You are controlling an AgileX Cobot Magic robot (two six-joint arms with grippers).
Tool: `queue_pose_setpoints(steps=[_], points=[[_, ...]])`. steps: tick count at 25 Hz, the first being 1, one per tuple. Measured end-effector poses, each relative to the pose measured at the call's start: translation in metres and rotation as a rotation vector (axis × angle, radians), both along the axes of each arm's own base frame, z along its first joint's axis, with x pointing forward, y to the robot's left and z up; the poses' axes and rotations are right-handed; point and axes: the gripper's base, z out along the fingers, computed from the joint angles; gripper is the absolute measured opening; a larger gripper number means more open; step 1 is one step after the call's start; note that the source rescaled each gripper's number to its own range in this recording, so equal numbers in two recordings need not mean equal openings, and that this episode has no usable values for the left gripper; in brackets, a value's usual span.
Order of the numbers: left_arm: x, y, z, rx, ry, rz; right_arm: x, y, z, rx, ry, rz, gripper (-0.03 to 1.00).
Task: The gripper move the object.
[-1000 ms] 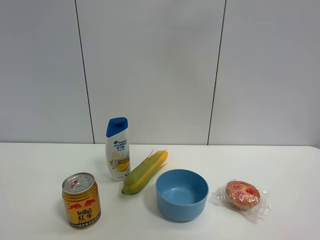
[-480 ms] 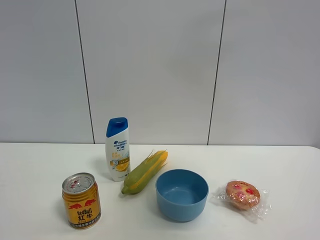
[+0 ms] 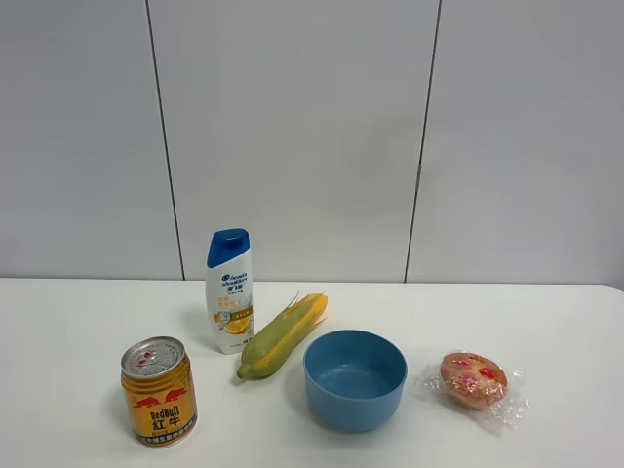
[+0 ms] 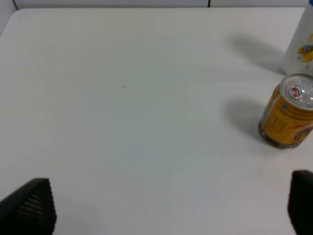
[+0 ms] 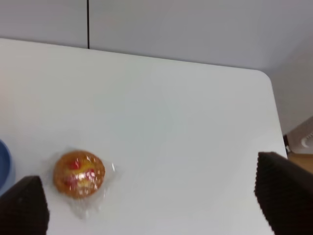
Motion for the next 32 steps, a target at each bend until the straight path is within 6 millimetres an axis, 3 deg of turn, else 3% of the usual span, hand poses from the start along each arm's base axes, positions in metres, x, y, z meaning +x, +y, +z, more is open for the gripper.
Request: queue_pose_setpoints(steps=[15,21,24,29,32], points=[[0.0,0.0,0.0,0.0,0.0,0.0,0.005,-0.008,0.005,-0.032,-0.086,-0.06,0.57],[0.0,0.0,0.0,0.0,0.0,0.0,0.015,-0.054,0.002,-0.093,0.018,-0.191,0.57],[0.0,0.0,0.0,0.001,0.0,-0.001,0.003,-0.074,0.007,-0.041,0.015,-0.173,0.57],[0.0,0.0,0.0,0.001,0.0,-0.001,-0.036,-0.081,0.02,0.05,-0.083,-0.102,0.57],[0.0,0.0,0.0,0.001,0.0,-0.001,-0.058,-0.081,0.017,0.07,-0.126,-0.09,0.57]])
